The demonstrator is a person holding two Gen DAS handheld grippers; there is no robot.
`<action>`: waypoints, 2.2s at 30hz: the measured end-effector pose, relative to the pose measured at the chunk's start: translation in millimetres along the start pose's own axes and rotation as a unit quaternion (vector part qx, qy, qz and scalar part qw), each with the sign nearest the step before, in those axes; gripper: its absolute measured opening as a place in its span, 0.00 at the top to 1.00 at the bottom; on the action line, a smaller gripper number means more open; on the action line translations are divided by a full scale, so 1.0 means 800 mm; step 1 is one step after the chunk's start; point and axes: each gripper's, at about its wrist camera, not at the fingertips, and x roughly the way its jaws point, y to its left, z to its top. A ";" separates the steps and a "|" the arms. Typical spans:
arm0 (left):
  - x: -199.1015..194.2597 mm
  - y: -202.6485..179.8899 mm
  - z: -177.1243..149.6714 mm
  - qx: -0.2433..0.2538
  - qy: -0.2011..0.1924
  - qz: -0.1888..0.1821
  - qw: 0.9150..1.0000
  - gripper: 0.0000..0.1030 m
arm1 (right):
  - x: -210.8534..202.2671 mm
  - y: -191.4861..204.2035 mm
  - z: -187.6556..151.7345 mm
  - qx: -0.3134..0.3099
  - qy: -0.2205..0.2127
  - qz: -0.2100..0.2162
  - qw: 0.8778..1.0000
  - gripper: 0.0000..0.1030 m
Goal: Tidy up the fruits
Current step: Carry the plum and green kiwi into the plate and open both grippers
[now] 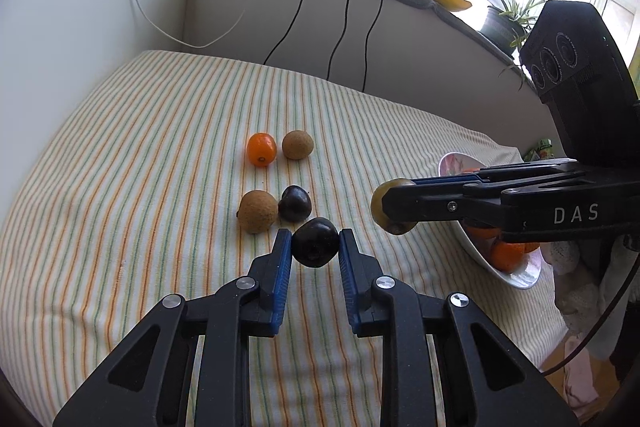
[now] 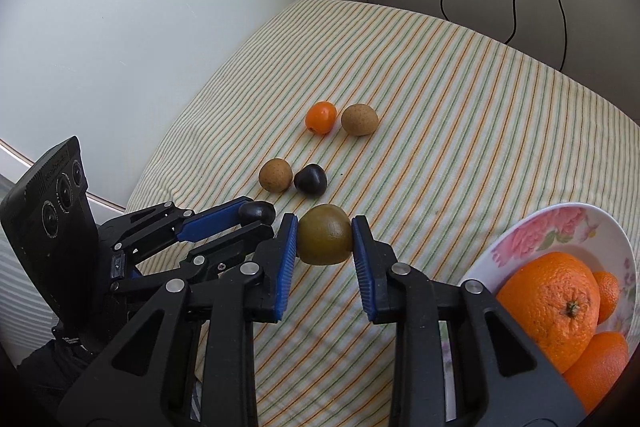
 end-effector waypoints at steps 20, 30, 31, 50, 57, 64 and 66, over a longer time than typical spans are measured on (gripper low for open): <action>0.004 -0.089 0.007 0.045 0.001 -0.067 0.997 0.79 | -0.125 -0.057 -0.036 0.039 -0.081 -0.028 0.996 0.72; 0.017 -0.135 0.007 0.071 0.014 -0.091 0.993 0.79 | -0.155 -0.096 -0.047 0.064 -0.102 -0.051 0.991 0.72; 0.018 -0.139 0.007 0.073 0.016 -0.092 0.993 0.79 | -0.156 -0.099 -0.048 0.066 -0.104 -0.053 0.991 0.72; 0.044 -0.181 0.003 0.093 0.038 -0.101 0.990 0.79 | -0.145 -0.159 -0.048 0.112 -0.105 -0.080 0.985 0.72; 0.048 -0.183 0.003 0.089 0.040 -0.099 0.990 0.79 | -0.134 -0.160 -0.045 0.111 -0.100 -0.080 0.986 0.72; 0.047 -0.183 0.004 0.085 0.038 -0.097 0.991 0.79 | -0.130 -0.162 -0.045 0.112 -0.098 -0.081 0.986 0.72; 0.047 -0.183 0.003 0.087 0.038 -0.096 0.991 0.79 | -0.130 -0.162 -0.045 0.113 -0.099 -0.082 0.985 0.71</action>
